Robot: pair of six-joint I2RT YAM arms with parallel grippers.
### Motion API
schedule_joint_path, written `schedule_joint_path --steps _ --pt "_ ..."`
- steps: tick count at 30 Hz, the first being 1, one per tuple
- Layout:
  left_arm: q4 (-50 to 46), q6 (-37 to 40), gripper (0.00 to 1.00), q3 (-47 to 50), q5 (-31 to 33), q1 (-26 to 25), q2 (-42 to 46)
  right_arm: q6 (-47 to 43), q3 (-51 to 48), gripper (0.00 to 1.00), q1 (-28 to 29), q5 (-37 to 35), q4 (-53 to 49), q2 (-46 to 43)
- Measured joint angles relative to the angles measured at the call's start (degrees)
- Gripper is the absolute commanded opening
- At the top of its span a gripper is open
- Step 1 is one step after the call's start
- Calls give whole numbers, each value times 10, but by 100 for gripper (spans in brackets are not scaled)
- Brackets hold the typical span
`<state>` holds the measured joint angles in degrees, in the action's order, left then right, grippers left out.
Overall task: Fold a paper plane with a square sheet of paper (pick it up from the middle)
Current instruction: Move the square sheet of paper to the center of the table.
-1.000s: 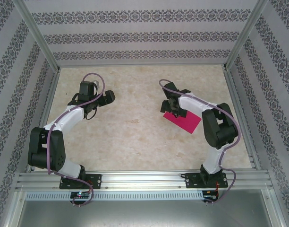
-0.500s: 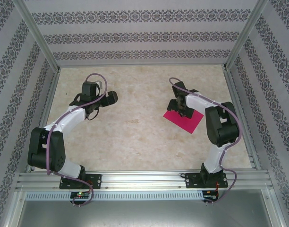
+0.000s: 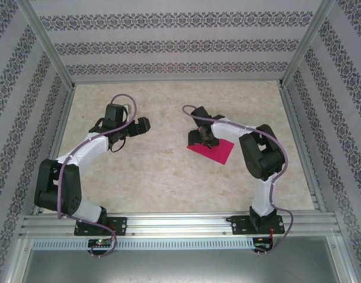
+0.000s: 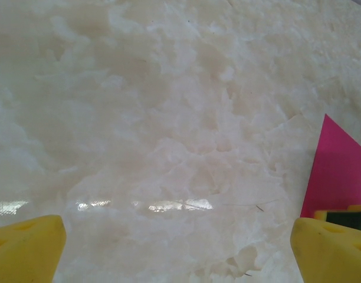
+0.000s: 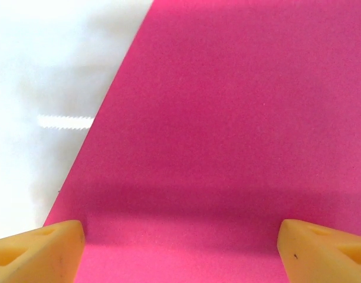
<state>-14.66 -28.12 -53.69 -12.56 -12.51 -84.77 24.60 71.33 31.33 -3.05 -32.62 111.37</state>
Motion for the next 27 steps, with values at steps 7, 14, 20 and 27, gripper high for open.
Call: schedule_joint_path --steps 7,14,20,27 --pt "0 3 98 42 -5 -7 34 -68 -94 88 95 63 0 -83" --pt "1 7 100 78 -25 -18 82 -43 -126 89 50 42 -21 -202" --pt "19 7 100 95 -26 -18 114 -7 -136 90 -51 26 -20 -234" --pt "31 6 100 90 -15 -18 105 3 -133 86 -55 44 -3 -158"
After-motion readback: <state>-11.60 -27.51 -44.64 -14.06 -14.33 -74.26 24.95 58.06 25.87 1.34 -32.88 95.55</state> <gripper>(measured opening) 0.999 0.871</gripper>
